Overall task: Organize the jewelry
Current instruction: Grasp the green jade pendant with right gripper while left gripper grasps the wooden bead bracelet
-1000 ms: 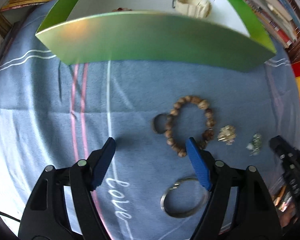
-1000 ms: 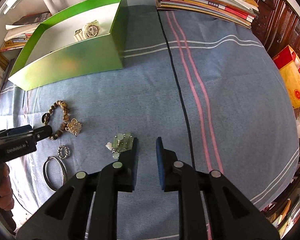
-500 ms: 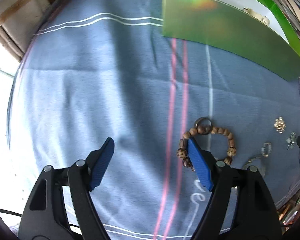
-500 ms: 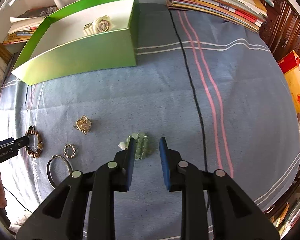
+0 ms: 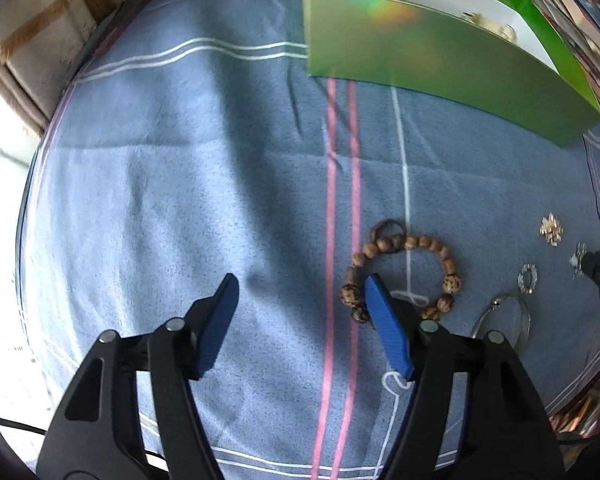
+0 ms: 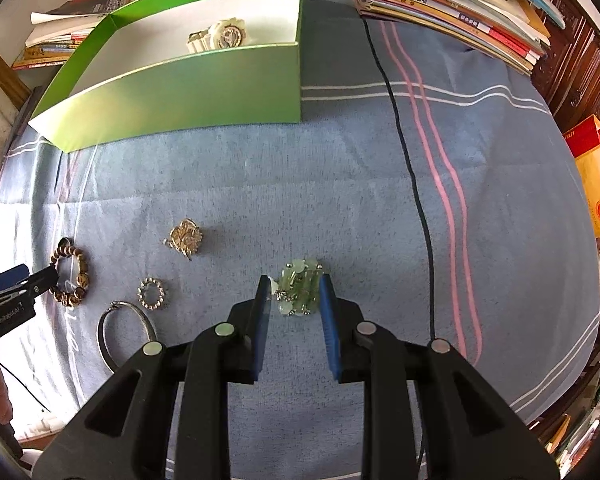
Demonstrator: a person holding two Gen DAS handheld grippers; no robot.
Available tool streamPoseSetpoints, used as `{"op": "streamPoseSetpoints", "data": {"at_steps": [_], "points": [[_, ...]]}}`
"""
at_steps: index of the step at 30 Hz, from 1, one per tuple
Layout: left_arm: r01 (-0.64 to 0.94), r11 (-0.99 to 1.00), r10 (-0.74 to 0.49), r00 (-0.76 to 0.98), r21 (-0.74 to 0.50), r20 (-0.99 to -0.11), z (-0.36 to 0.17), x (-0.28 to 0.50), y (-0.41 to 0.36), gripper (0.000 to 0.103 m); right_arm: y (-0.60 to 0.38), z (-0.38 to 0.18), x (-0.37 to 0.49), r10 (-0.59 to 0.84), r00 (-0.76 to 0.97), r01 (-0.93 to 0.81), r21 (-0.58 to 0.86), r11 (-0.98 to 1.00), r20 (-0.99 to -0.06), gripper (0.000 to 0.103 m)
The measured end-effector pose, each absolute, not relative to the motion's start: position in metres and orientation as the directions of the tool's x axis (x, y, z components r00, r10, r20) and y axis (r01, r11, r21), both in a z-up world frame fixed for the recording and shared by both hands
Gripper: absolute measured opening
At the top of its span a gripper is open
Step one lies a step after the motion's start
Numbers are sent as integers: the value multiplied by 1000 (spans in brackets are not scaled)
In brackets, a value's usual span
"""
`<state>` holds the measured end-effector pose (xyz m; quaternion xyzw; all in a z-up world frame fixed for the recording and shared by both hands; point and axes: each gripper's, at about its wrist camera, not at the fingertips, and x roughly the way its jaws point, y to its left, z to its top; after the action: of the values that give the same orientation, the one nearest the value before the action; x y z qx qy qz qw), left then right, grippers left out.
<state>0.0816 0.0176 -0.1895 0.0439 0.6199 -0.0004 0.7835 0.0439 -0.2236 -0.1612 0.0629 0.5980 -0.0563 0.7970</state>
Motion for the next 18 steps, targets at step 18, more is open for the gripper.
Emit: {"op": "streamPoseSetpoints", "data": {"at_steps": [18], "points": [[89,996,-10,237,11,-971,-188,65,2,36,-209,-164,50,-37,261,131,-2,991,-965,39]]}}
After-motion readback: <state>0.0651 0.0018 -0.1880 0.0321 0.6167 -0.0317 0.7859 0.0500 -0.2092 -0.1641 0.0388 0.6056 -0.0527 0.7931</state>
